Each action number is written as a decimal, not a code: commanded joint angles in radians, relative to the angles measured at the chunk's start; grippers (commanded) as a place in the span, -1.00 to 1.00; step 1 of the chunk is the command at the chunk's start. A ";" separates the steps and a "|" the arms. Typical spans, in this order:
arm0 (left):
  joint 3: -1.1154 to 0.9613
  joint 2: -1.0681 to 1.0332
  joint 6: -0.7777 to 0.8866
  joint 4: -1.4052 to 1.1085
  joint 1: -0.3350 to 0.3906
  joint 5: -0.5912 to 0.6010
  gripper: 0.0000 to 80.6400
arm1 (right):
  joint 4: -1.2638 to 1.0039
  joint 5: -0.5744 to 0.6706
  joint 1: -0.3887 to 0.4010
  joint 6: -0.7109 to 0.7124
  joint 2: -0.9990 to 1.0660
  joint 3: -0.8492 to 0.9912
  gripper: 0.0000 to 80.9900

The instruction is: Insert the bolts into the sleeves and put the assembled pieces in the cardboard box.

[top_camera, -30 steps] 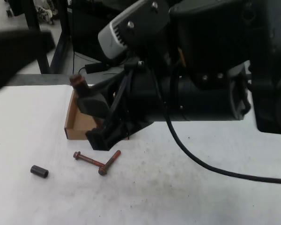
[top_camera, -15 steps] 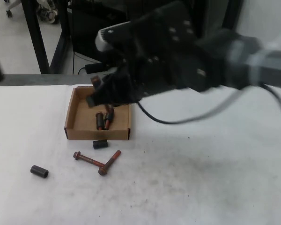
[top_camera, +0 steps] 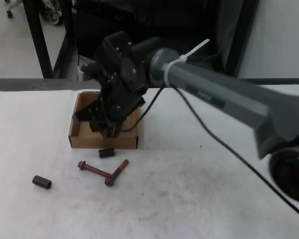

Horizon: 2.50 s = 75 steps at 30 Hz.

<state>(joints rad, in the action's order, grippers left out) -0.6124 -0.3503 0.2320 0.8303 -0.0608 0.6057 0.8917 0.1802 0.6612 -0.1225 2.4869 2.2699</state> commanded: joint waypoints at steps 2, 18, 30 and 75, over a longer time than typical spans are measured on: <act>-0.012 0.005 -0.005 -0.003 0.001 0.033 -0.50 | -0.016 0.012 -0.005 -0.009 0.030 0.089 -1.00; -0.012 0.005 -0.015 -0.003 0.001 0.041 -0.50 | -0.042 -0.014 -0.003 -0.005 0.033 0.094 -0.09; -0.012 0.005 -0.013 -0.003 0.001 0.041 -0.50 | 0.214 -0.017 -0.003 0.080 -0.065 0.118 -0.16; 0.079 0.005 0.006 -0.004 0.001 -0.058 -0.50 | 0.216 -0.096 0.218 0.147 -1.383 -1.235 -0.30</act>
<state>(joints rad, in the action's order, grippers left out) -0.5341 -0.3503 0.2358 0.8300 -0.0608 0.5555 1.1390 0.0844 0.8769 -0.0192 1.1178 1.0482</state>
